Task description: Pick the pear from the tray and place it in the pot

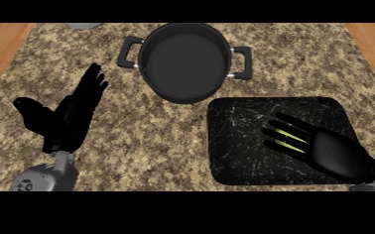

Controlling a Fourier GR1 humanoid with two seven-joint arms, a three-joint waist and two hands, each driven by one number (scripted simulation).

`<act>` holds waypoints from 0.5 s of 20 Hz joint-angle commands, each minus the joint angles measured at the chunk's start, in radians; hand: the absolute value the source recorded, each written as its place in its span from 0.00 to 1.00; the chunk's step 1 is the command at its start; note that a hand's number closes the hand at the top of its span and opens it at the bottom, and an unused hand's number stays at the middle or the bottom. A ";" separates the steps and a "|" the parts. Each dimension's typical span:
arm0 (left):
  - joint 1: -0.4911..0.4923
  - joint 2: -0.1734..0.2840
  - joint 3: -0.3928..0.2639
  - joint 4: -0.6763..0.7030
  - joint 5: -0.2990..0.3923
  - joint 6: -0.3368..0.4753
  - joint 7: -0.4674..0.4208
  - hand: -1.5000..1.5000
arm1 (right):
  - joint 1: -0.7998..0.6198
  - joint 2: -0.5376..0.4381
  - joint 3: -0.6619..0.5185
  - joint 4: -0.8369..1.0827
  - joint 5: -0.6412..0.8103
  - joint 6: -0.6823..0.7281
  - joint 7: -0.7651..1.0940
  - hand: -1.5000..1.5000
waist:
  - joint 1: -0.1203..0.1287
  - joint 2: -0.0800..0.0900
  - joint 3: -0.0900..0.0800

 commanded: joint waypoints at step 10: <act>0.009 -0.030 0.013 0.007 -0.021 -0.017 -0.004 0.50 | -0.007 0.101 0.050 0.033 0.009 0.075 0.137 1.00 | 0.001 0.000 0.001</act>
